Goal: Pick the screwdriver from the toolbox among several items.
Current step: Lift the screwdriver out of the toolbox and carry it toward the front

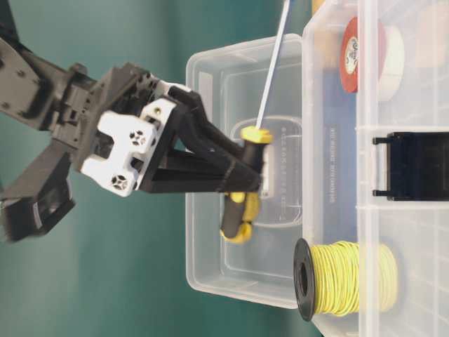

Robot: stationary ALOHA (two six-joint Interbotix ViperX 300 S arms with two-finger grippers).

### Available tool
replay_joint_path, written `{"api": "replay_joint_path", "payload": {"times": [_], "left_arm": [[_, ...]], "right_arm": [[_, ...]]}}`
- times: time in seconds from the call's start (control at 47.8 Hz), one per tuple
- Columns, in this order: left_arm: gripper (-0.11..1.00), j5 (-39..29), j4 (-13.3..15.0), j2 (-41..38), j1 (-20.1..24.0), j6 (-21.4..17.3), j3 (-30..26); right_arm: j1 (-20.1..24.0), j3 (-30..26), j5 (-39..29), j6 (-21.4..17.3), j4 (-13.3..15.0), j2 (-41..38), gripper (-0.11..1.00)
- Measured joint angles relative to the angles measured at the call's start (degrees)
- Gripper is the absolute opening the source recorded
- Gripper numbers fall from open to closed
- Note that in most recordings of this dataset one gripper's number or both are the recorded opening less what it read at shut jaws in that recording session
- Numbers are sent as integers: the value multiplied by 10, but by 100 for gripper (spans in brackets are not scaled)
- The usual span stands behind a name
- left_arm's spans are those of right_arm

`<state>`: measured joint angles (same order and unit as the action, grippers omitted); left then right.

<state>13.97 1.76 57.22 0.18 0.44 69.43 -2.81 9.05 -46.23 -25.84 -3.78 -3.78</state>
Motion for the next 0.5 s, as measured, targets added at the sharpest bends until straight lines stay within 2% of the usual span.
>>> {"api": "replay_joint_path", "payload": {"times": [0.167,0.293,0.398,0.502], "left_arm": [[0,0,0,1,1,0,0],[0,0,0,2,1,0,0],[0,0,0,2,1,0,0],[0,0,0,2,1,0,0]], "right_arm": [[77,-14,23,-50,43,-40,43],[109,-32,27,-99,86,-98,43],[127,-47,31,-111,100,-151,43],[142,-56,54,-111,102,-198,43]]}}
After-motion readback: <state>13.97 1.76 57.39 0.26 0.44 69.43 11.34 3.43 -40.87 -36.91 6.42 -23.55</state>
